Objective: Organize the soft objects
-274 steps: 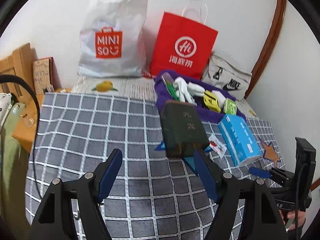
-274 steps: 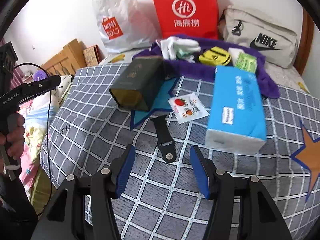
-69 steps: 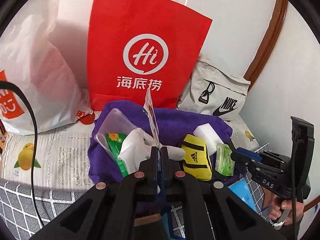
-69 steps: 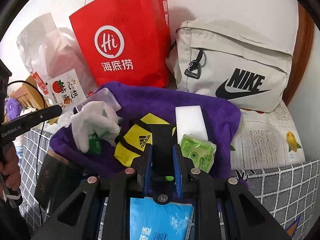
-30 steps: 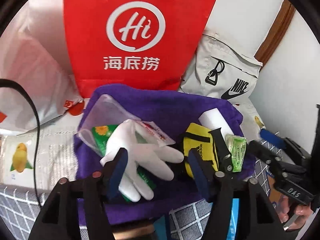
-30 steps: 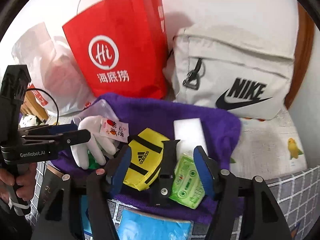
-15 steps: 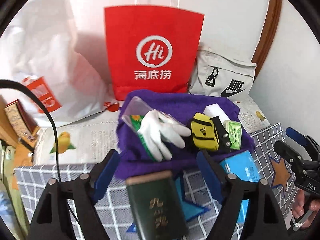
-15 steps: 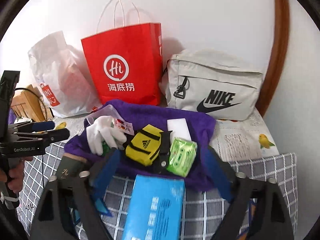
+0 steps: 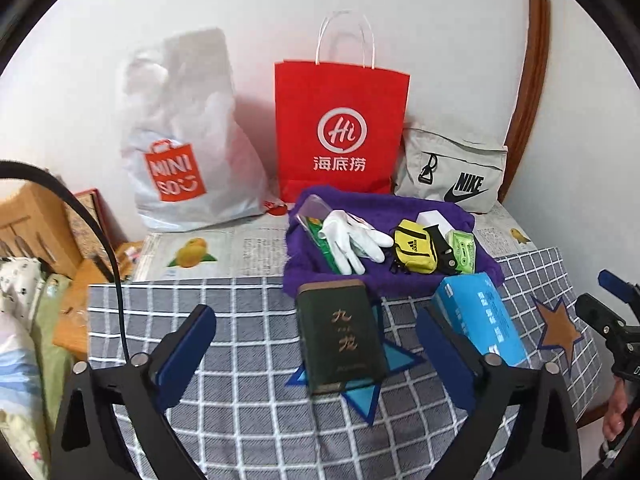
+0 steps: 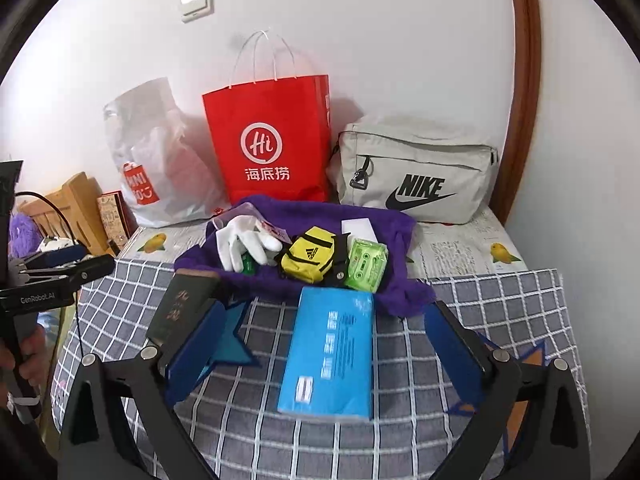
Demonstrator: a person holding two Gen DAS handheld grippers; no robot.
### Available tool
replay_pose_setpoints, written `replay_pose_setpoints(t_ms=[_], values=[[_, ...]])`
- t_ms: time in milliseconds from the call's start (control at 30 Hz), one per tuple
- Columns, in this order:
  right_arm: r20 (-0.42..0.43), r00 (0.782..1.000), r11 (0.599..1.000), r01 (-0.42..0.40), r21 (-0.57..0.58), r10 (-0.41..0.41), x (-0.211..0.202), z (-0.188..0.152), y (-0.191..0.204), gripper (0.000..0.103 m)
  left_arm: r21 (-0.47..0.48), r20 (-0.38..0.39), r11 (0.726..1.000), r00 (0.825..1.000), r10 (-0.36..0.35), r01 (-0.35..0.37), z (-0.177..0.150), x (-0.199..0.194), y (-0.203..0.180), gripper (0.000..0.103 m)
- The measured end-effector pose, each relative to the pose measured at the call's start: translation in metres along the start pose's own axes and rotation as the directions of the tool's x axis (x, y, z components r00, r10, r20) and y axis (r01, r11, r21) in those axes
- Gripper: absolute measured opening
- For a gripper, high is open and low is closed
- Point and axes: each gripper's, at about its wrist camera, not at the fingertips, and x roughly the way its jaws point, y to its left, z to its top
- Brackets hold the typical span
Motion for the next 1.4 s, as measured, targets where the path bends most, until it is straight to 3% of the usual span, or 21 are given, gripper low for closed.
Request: replay_pose_setpoints(t_ms=[400,1000,1400], values=[[0.007,1.000,0.999,0.026,-0.027,-0.026,-0.045,-0.032,0.009,0.103,-0.065,0.058,0.998,0.998,0.010,-0.006,-0.029,-0.049,-0.011,0.103],[0.037,0.998,0.996,0.057,0.069,-0.060,-0.076,-0.042,-0.024,0.103,-0.068,0.046,0.997,0.999,0.025,-0.022,-0.042,-0.062,-0.029,0.103],[0.051,0.997,0.997,0.061,0.045,-0.064,-0.084,-0.043,-0.016,0.103,-0.064,0.058,0.998,0.998,0.031,-0.028,-0.043,-0.069,-0.030,0.103]])
